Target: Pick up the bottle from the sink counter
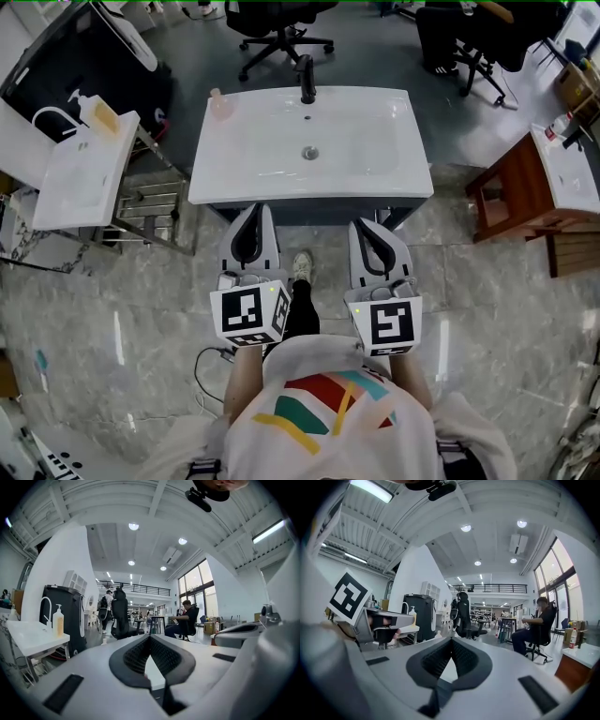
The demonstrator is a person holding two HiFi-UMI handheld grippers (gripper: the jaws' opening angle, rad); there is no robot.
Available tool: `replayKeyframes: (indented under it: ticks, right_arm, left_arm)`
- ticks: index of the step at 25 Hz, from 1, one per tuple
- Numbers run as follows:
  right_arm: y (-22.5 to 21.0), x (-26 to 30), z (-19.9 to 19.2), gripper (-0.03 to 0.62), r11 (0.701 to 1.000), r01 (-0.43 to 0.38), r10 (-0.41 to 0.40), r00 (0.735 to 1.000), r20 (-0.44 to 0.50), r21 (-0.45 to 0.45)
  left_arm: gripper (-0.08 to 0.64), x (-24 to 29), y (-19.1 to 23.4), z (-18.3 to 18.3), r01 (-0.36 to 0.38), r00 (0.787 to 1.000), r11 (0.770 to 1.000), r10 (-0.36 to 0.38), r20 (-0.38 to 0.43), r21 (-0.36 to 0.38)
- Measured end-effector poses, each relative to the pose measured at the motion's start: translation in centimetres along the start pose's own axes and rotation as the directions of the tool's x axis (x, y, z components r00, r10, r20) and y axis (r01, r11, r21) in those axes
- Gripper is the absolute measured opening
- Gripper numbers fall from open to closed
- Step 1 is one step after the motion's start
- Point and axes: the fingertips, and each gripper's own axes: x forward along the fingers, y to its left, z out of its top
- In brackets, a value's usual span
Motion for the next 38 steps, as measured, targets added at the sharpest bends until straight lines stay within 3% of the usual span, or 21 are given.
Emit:
replayKeyframes:
  ticks: [5, 11, 23, 38]
  right_arm:
    - [-0.5, 5.2, 1.2, 0.012, 1.0, 0.008, -0.007, 1.0, -0.015, 0.02]
    - [-1.2, 12.7, 1.7, 0.012, 1.0, 0.018, -0.017, 0.998, -0.06, 0.018]
    - [-0.6, 26.0, 2.8, 0.012, 0.998, -0.037, 0.031, 0.992, -0.119, -0.046]
    - [-0.3, 34.3, 3.4, 0.012, 0.99, -0.135, 0.128, 0.984, -0.122, -0.047]
  left_arm:
    - [0.017, 4.6, 2.3, 1.0, 0.024, 1.0, 1.0, -0.024, -0.003, -0.018]
    - [0.018, 10.3, 5.4, 1.2, 0.106, 0.994, 0.993, -0.107, -0.012, -0.044]
    - [0.018, 20.7, 12.1, 0.7, 0.113, 0.993, 0.989, -0.116, -0.021, -0.099]
    - [0.018, 28.2, 15.9, 2.4, 0.07, 0.998, 0.99, -0.069, 0.01, -0.12]
